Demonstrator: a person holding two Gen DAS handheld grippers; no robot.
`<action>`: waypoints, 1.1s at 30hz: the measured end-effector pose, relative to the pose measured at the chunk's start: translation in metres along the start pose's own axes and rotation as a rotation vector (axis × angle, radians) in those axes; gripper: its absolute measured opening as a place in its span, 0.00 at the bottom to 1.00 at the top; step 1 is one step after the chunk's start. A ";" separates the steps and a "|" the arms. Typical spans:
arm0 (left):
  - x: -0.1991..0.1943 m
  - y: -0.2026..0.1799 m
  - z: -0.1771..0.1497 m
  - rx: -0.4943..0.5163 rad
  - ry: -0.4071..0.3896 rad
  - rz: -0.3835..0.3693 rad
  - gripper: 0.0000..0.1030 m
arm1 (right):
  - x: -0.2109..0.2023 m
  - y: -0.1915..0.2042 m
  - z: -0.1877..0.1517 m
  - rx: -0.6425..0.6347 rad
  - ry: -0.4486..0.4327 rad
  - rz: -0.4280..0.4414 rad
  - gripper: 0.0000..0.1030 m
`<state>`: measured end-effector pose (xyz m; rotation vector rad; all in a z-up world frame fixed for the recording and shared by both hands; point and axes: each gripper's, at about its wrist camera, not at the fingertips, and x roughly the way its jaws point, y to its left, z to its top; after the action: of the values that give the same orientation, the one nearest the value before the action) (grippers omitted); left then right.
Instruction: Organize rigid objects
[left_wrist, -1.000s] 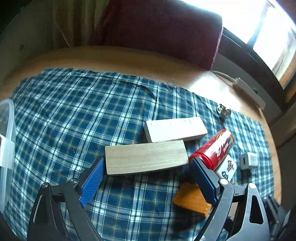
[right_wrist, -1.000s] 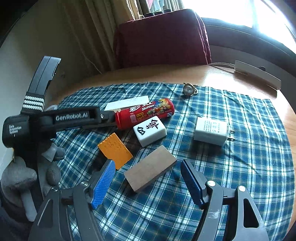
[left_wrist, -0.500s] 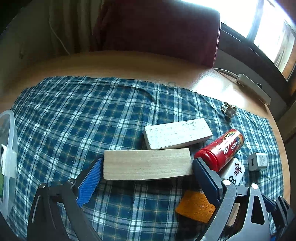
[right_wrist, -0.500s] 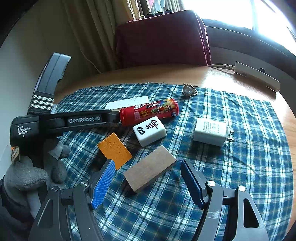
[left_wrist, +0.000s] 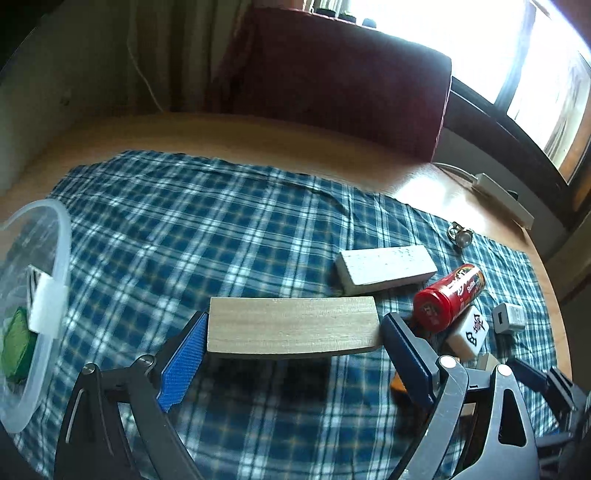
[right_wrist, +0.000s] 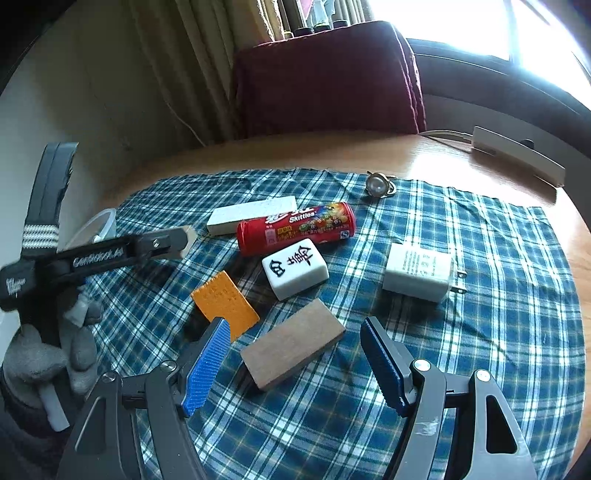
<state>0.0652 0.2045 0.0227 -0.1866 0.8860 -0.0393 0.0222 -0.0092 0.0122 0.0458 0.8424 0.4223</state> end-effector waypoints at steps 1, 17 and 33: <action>-0.003 0.001 -0.002 -0.001 -0.004 0.002 0.90 | 0.001 0.000 0.002 -0.005 0.004 0.009 0.74; -0.020 0.001 -0.008 0.026 -0.072 0.037 0.90 | 0.016 0.031 -0.007 -0.232 0.071 -0.047 0.75; -0.027 0.001 -0.007 0.012 -0.099 0.035 0.90 | 0.007 0.037 -0.013 -0.254 0.044 -0.130 0.64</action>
<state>0.0423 0.2070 0.0389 -0.1608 0.7900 -0.0028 0.0043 0.0258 0.0063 -0.2532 0.8248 0.4059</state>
